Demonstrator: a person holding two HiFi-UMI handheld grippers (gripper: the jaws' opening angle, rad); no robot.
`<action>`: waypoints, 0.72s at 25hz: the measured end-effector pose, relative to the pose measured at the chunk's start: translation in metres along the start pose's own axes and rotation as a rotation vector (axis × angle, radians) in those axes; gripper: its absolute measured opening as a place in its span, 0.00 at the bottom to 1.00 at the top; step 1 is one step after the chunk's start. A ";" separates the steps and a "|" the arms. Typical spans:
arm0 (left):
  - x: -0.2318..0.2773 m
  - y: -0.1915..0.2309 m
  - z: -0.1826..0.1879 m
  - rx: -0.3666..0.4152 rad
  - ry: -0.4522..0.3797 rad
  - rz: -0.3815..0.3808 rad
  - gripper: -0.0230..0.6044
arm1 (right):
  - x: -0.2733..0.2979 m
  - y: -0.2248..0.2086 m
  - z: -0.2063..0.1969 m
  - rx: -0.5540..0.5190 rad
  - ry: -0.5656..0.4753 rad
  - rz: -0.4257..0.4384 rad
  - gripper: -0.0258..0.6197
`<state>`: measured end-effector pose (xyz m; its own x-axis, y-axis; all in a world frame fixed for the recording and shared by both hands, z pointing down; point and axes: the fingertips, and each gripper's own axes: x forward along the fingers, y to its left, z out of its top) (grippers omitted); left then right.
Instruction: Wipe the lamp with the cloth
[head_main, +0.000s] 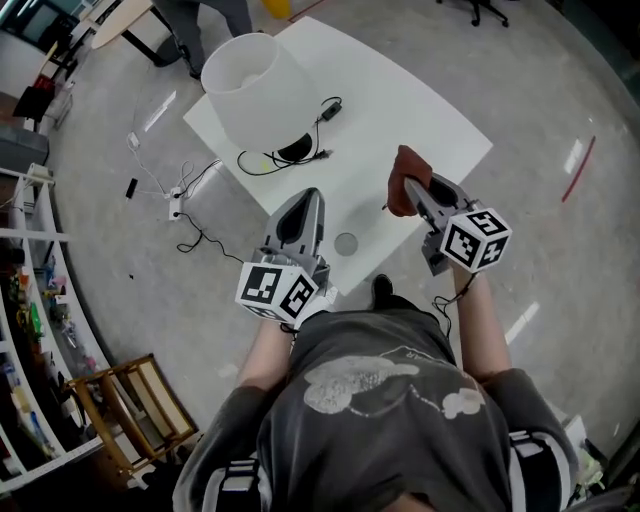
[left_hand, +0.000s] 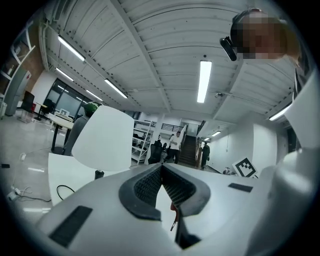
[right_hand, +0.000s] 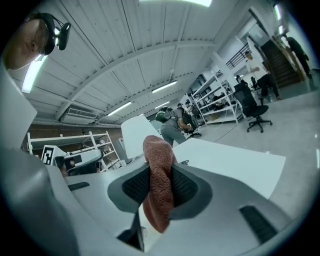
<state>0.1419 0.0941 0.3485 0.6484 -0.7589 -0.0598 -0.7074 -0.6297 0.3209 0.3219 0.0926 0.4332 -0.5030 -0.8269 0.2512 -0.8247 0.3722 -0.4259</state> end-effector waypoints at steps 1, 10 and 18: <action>0.002 0.000 -0.001 -0.002 0.000 0.011 0.05 | 0.003 -0.003 0.001 -0.001 0.009 0.009 0.18; 0.007 0.027 0.015 0.024 -0.038 0.039 0.05 | 0.047 0.004 0.029 -0.055 0.006 0.034 0.18; 0.008 0.058 0.055 0.054 -0.105 0.025 0.05 | 0.081 0.023 0.063 -0.120 -0.038 0.020 0.18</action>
<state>0.0902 0.0423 0.3148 0.5997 -0.7857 -0.1517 -0.7389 -0.6165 0.2720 0.2780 0.0075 0.3894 -0.5113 -0.8334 0.2097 -0.8409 0.4347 -0.3225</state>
